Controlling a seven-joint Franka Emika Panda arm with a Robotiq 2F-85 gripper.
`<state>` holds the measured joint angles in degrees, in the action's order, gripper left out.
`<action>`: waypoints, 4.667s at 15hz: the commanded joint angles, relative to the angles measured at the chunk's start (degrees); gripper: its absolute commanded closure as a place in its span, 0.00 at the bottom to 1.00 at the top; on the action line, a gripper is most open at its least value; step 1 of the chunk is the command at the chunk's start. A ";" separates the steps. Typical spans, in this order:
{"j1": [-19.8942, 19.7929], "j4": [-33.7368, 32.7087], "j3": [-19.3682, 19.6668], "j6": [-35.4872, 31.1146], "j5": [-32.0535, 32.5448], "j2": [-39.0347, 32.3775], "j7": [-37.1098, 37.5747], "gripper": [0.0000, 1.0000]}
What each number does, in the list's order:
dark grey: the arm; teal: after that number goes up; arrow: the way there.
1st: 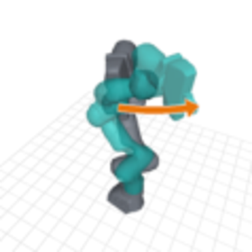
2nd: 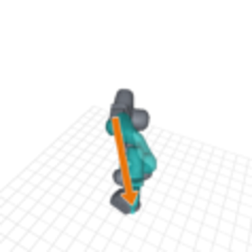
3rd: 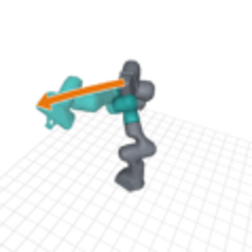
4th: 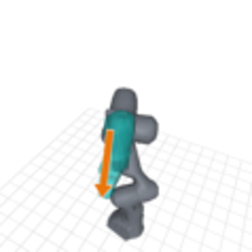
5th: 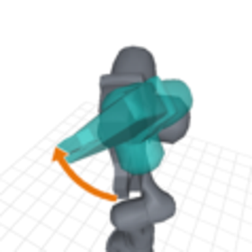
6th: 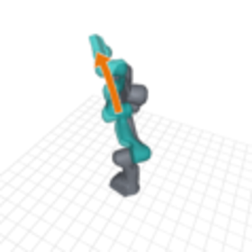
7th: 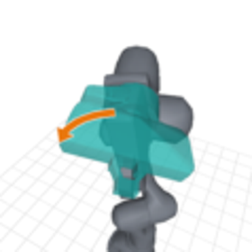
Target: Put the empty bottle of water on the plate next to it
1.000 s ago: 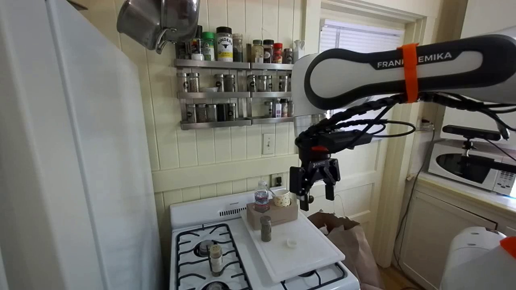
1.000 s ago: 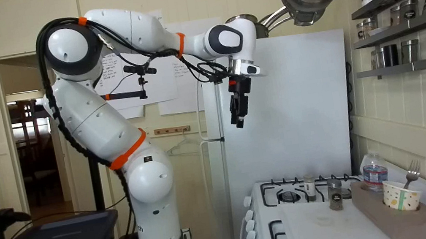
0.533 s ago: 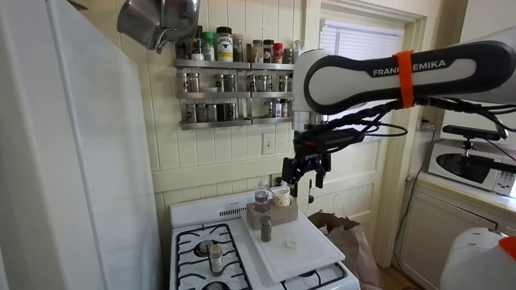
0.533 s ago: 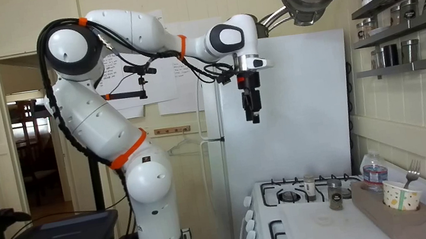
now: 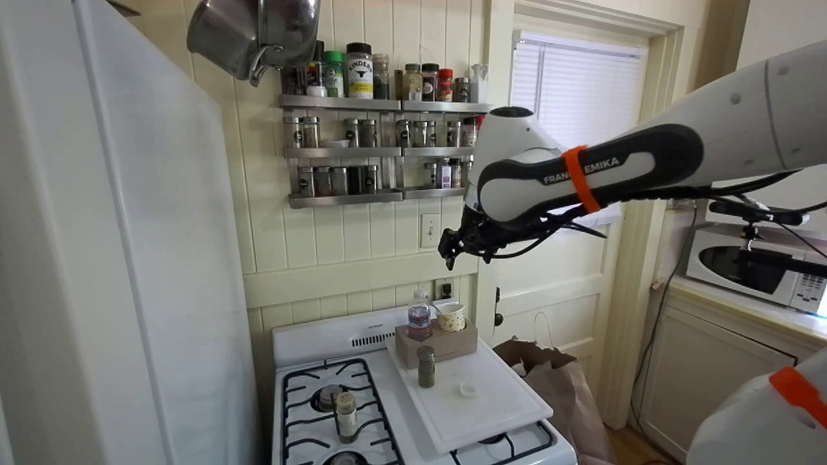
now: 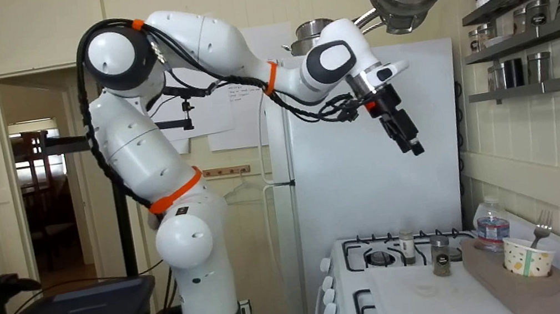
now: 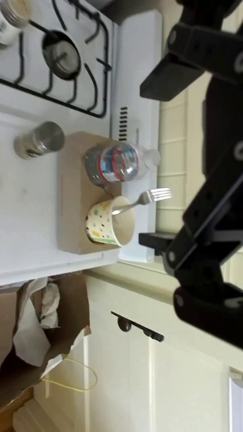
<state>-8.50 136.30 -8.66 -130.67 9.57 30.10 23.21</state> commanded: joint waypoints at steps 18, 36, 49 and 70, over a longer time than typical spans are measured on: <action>1.35 -12.32 4.49 -23.37 3.28 -31.03 6.18 0.00; 8.91 -18.49 10.67 -22.07 6.67 -37.76 9.62 0.15; 10.79 -19.72 12.71 -21.91 7.56 -38.61 10.56 0.93; 12.43 -16.80 12.06 -22.52 19.78 -28.89 19.76 0.92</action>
<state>3.43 117.50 3.62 -153.14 26.95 -2.11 40.73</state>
